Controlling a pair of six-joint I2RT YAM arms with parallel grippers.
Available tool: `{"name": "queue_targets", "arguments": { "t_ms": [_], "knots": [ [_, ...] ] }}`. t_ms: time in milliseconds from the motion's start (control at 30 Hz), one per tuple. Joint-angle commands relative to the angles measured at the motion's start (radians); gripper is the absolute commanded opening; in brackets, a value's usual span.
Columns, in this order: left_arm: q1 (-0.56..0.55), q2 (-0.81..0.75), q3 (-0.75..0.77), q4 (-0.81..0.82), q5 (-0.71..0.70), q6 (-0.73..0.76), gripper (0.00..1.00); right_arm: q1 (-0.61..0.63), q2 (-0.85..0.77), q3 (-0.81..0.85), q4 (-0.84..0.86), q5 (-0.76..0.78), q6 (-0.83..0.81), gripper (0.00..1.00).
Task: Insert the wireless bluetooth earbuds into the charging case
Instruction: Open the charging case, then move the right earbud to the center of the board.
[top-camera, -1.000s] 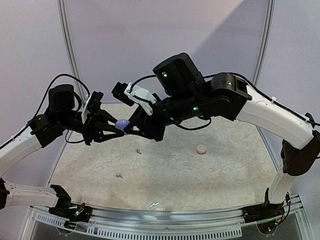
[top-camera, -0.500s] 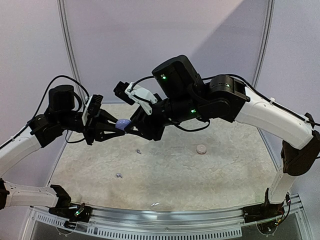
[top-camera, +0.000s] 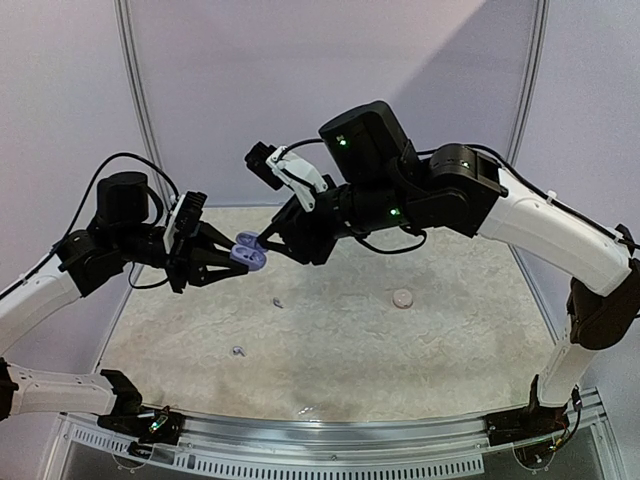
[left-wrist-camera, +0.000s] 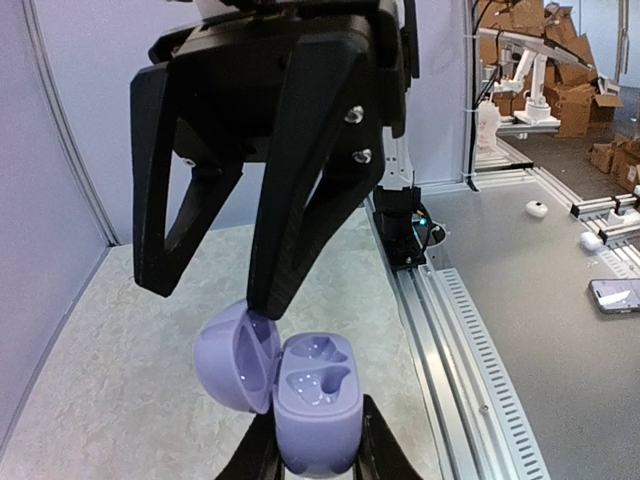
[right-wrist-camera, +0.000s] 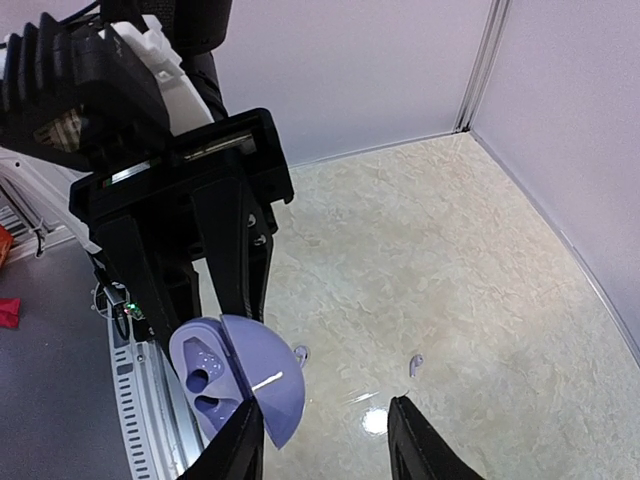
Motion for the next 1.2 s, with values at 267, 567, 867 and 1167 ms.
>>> {"name": "queue_targets", "arguments": {
  "t_ms": [267, 567, 867, 1167],
  "knots": [
    [0.019, -0.053, -0.125, 0.245, -0.039, -0.340, 0.00, -0.033, -0.118, -0.080, 0.207, -0.168, 0.053, 0.62],
    [0.097, -0.121, -0.213, 0.358, -0.210, -0.548, 0.00, -0.097, -0.123, -0.159, 0.272, 0.062, 0.251, 0.83],
    [0.241, -0.238, -0.305, 0.356, -0.445, -0.643, 0.00, -0.102, 0.293, 0.089, 0.066, 0.209, 0.370, 0.93],
    [0.259, -0.287, -0.347, 0.356, -0.442, -0.658, 0.00, -0.106, 0.661, 0.337, 0.154, 0.225, 0.362, 0.86]
  ]
}}
